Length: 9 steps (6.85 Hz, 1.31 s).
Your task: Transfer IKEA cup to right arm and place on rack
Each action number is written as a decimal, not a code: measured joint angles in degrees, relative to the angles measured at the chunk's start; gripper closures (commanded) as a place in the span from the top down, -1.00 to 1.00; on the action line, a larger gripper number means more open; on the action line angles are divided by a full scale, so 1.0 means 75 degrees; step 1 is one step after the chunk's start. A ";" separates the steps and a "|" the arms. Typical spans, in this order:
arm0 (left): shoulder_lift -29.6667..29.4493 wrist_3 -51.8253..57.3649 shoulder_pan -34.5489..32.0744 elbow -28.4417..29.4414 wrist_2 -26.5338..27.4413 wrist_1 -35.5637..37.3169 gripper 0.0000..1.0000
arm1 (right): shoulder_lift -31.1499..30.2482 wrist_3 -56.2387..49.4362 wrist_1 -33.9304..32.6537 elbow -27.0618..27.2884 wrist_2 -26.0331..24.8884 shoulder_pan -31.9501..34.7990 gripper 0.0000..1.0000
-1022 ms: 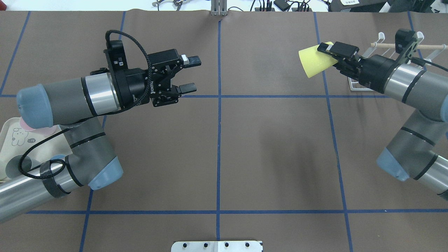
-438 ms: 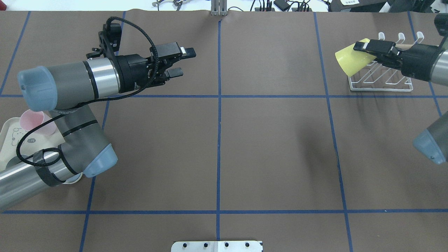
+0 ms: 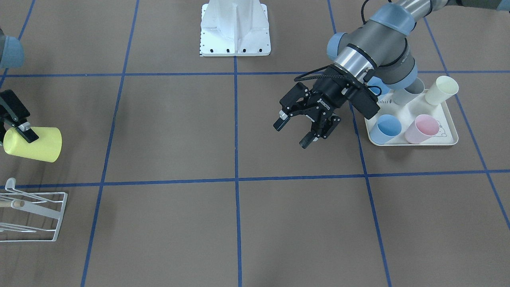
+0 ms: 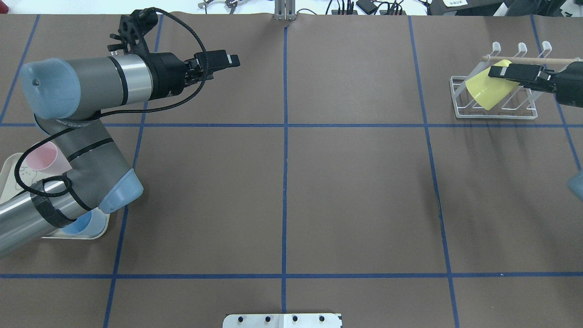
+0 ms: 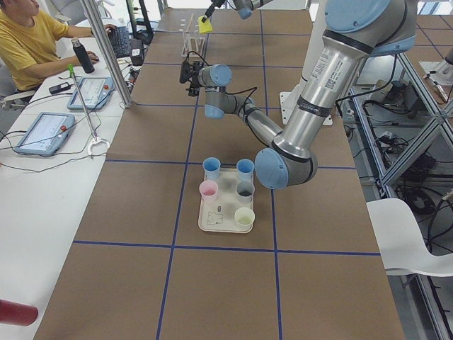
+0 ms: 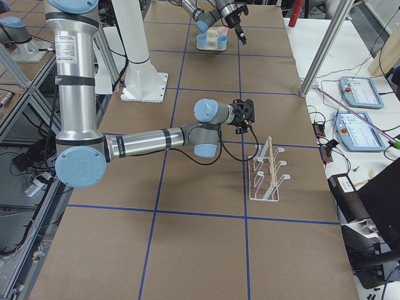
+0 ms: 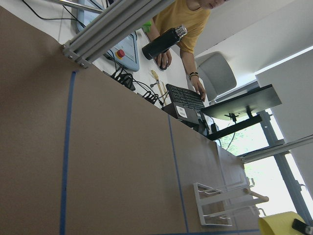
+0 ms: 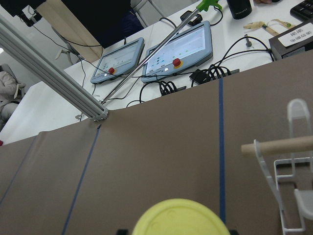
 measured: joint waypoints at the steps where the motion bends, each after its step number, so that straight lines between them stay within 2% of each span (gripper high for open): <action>1: 0.0046 0.0702 -0.0170 -0.0034 -0.0029 0.0577 0.97 | -0.0011 -0.0563 -0.0402 0.0003 0.0350 0.0228 -1.00; 3: 0.0499 0.1976 -0.0575 -0.0183 -0.0253 0.1095 0.97 | 0.0052 -0.1568 -0.1325 0.0015 0.0877 0.0590 -1.00; 6: 0.1675 0.4355 -0.1579 -0.0411 -0.0847 0.1315 0.97 | 0.0215 -0.2902 -0.2752 0.0046 0.1438 0.0993 -1.00; 9: 0.2497 0.6331 -0.2382 -0.0423 -0.1104 0.1710 0.98 | 0.0509 -0.3903 -0.4133 0.0061 0.1766 0.1153 -1.00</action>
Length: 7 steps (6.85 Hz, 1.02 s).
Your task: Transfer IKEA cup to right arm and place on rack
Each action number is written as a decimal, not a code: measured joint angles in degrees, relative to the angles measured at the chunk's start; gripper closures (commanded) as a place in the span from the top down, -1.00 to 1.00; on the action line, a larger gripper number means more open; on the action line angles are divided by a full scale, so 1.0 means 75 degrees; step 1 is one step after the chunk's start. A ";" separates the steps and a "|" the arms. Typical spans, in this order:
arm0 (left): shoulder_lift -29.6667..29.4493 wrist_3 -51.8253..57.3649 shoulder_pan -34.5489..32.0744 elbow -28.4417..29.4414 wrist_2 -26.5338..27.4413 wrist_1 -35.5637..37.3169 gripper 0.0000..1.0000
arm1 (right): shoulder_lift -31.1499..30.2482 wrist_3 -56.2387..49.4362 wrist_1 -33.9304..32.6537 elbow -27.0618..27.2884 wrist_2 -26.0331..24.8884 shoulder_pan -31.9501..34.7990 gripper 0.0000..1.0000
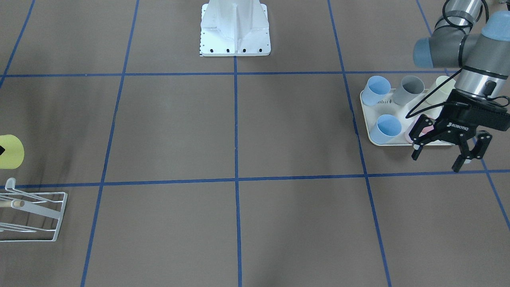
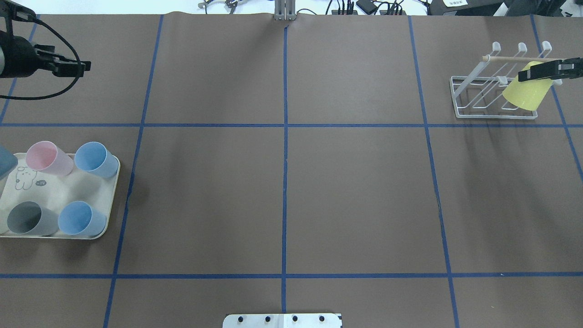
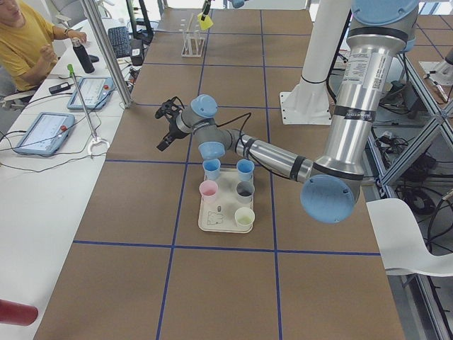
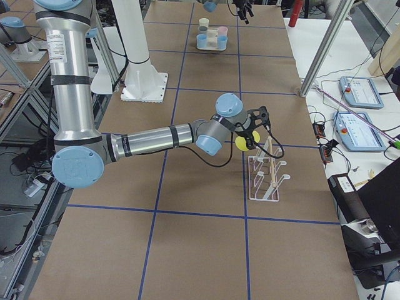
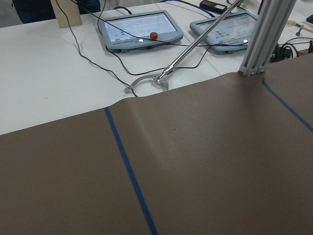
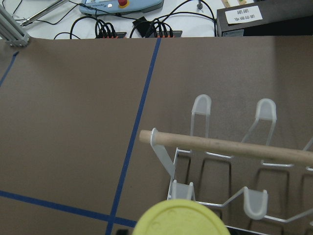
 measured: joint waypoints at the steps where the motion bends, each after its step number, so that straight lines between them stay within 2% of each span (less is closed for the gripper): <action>1: 0.0069 0.0229 -0.0152 -0.0005 -0.0184 0.0147 0.98 | 0.0093 -0.0318 -0.0424 0.0043 0.0102 0.0031 -1.00; 3: 0.0129 0.0300 -0.0224 -0.0010 -0.0331 0.0216 0.98 | 0.0236 -0.0530 -0.0796 0.0129 0.0227 0.0221 -1.00; 7: 0.0505 0.0247 -0.0232 -0.0312 -0.0358 0.0223 0.98 | 0.0636 -0.0471 -0.0841 -0.0023 -0.0442 0.0106 -1.00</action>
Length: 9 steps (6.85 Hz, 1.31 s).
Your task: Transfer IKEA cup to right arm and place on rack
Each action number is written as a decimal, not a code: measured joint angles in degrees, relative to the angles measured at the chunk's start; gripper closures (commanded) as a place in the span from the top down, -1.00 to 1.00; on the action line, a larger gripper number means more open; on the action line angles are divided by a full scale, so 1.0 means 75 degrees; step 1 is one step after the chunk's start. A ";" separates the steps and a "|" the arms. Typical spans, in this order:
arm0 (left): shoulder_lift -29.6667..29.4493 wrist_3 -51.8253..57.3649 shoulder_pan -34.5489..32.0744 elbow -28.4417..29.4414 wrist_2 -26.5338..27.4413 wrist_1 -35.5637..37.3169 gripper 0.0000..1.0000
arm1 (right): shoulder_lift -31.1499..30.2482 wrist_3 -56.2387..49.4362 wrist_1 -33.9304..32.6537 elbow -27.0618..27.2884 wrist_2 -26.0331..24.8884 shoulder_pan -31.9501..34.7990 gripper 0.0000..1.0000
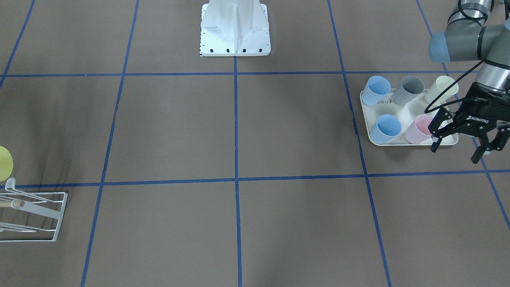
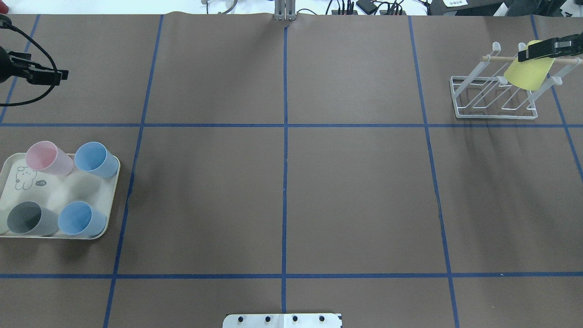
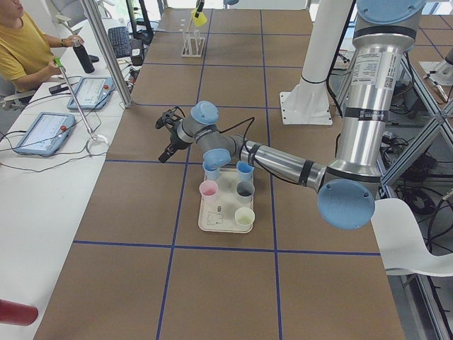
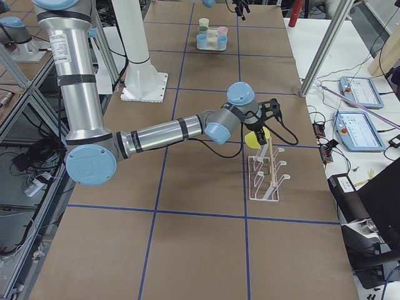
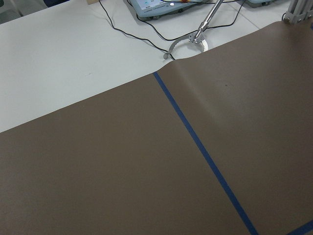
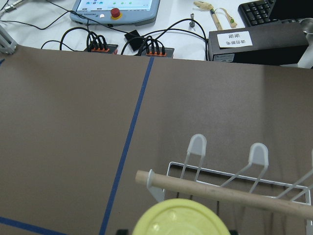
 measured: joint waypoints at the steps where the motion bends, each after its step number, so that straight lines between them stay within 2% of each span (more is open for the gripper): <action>1: 0.0061 -0.0003 0.0000 -0.0064 0.0004 0.0000 0.98 | 0.0061 0.0025 0.0010 -0.0038 -0.0184 -0.0101 -1.00; 5: 0.0100 -0.0015 -0.0002 -0.0213 0.0015 0.0000 0.98 | 0.0165 0.0029 0.0079 -0.0280 -0.0625 -0.0351 -1.00; 9: 0.0090 -0.0017 0.0008 -0.0229 0.0027 0.0000 0.98 | 0.0203 0.0001 0.0096 -0.0551 -0.0699 -0.0480 -1.00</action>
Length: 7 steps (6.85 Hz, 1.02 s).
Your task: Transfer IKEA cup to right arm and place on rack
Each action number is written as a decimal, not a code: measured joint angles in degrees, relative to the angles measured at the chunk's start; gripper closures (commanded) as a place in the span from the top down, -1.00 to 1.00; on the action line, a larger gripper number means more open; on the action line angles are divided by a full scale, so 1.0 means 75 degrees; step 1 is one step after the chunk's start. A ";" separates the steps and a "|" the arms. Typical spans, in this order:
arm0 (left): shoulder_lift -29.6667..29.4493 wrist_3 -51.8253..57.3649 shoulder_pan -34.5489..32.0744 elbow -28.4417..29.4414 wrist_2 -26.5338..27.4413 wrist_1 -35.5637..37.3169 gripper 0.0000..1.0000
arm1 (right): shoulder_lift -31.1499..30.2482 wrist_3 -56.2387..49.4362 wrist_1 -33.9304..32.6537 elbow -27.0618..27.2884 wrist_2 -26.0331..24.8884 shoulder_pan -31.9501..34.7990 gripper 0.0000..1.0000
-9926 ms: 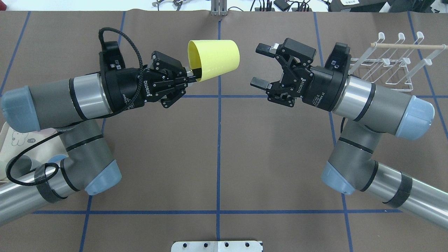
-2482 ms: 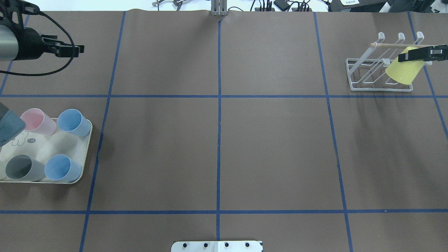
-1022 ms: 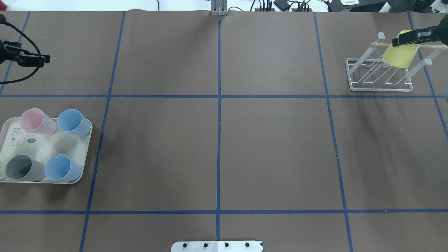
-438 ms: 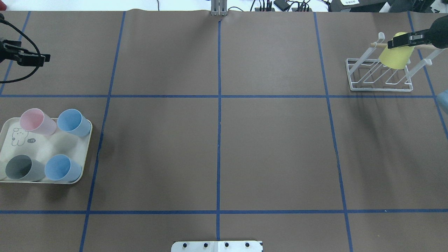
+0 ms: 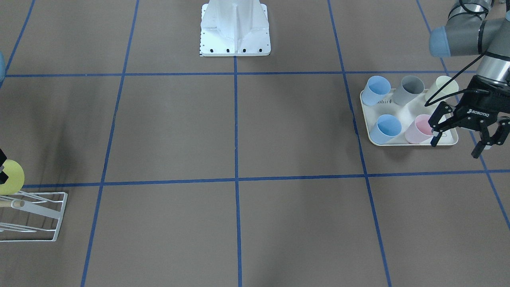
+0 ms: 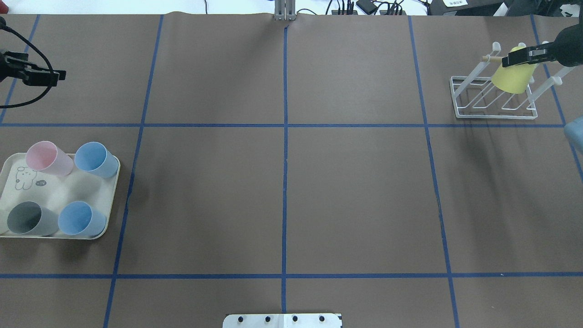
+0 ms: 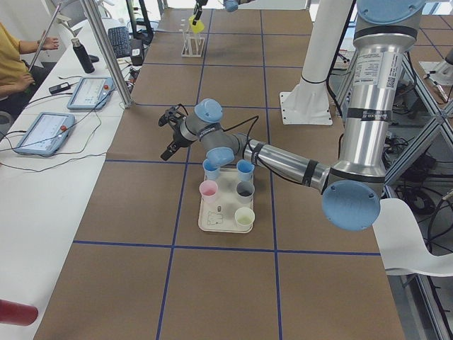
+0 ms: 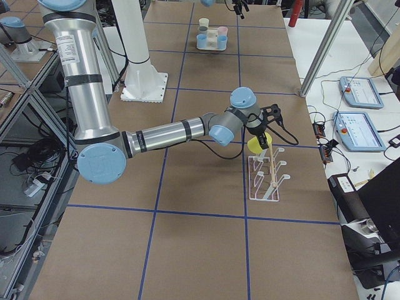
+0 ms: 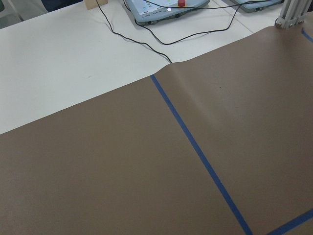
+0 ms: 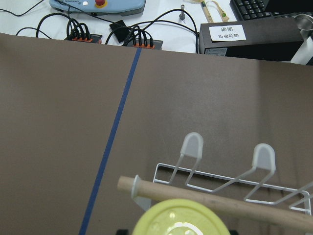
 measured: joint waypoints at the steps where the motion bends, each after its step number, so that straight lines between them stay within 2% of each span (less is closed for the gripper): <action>1: -0.0001 0.0000 0.0006 0.0010 0.0005 0.0000 0.98 | 0.0001 -0.0005 0.0001 -0.0060 -0.0043 -0.0040 -0.69; 2: -0.0001 0.0000 0.0010 0.0019 0.0008 0.0003 0.98 | 0.0002 -0.0013 0.0005 -0.0112 -0.0071 -0.0071 -0.17; 3: -0.0001 0.0000 0.0013 0.0023 0.0008 0.0008 0.98 | 0.0002 -0.0027 0.0007 -0.0163 -0.0081 -0.0094 0.23; 5: -0.0002 0.0000 0.0015 0.0040 0.0009 0.0011 0.98 | -0.0005 -0.0042 0.0010 -0.0206 -0.0119 -0.0119 0.89; 7: 0.0005 0.0008 0.0014 0.0059 0.0006 0.0004 0.98 | -0.0007 -0.0024 0.0013 -0.0200 -0.0131 -0.0133 0.97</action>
